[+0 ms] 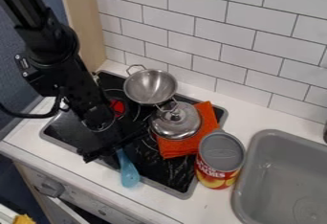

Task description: Move blue brush to the upper left corner of stove

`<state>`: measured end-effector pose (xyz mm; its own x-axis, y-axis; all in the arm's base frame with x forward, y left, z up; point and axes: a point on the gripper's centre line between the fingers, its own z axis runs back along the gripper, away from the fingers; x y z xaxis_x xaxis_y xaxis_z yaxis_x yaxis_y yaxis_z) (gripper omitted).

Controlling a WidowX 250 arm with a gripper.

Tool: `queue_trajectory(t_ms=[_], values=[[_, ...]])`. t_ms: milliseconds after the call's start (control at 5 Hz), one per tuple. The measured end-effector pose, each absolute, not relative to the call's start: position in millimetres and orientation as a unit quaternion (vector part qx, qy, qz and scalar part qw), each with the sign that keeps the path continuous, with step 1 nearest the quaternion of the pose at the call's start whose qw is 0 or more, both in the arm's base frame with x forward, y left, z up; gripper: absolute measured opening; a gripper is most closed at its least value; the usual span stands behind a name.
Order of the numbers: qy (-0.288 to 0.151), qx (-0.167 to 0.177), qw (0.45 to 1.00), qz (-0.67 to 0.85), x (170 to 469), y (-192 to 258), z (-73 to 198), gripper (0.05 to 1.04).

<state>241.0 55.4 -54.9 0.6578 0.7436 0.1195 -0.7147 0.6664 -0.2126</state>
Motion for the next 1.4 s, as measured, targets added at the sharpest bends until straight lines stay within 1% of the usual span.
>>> queue_trajectory(t_ms=[200,800,1000,1200,1400], values=[[-0.098,-0.067,0.906,0.407,241.4,57.6,-55.4,0.268],[-0.094,-0.074,0.905,0.409,245.7,57.2,-54.3,0.267],[-0.12,-0.085,0.896,0.418,252.1,62.1,-31.3,0.267],[-0.134,-0.1,0.879,0.446,256.4,69.2,-12.4,0.267],[-0.151,-0.099,0.859,0.48,259.8,82.2,3.8,0.267]])
